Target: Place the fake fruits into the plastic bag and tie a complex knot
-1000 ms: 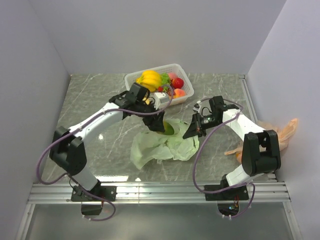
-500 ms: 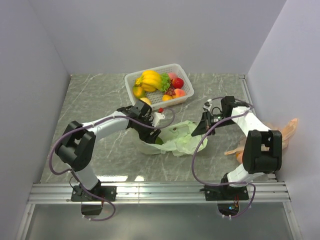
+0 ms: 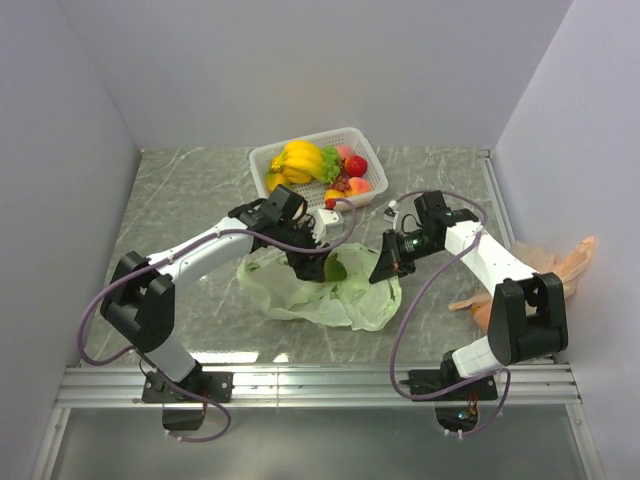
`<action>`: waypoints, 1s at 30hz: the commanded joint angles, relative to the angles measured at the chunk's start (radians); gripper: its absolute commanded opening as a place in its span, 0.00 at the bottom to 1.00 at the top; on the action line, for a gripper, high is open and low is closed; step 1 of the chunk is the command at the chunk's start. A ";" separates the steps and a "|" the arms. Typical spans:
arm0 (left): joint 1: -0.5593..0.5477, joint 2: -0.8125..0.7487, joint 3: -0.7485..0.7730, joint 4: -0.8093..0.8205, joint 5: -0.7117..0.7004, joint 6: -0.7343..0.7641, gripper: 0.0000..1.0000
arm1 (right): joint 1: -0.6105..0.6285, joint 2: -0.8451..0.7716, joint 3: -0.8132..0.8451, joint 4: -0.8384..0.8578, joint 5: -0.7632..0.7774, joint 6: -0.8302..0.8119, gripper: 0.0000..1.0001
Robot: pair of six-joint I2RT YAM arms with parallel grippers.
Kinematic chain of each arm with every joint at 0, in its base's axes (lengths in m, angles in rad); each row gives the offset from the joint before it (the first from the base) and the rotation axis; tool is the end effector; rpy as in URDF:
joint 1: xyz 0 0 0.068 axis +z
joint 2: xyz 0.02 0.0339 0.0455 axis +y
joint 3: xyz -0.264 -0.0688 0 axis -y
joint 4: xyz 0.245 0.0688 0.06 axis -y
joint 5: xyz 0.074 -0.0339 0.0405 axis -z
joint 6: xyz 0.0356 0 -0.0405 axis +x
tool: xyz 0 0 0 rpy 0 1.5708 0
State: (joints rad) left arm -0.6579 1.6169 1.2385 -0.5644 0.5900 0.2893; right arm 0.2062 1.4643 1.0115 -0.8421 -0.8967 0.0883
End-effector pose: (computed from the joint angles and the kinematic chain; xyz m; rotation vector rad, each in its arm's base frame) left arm 0.2592 -0.2253 0.2586 1.3548 2.1045 -0.8923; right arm 0.2534 0.0814 0.2302 -0.3394 2.6872 1.3410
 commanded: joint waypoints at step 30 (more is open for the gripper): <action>0.245 0.405 0.601 -0.002 -0.553 -0.575 0.99 | -0.004 -0.052 -0.007 0.077 0.122 0.013 0.00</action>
State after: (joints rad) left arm -0.3920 2.0750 1.8397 -0.5613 0.1253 -0.2211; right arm 0.2058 1.4422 0.9871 -0.7780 -0.7830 0.1097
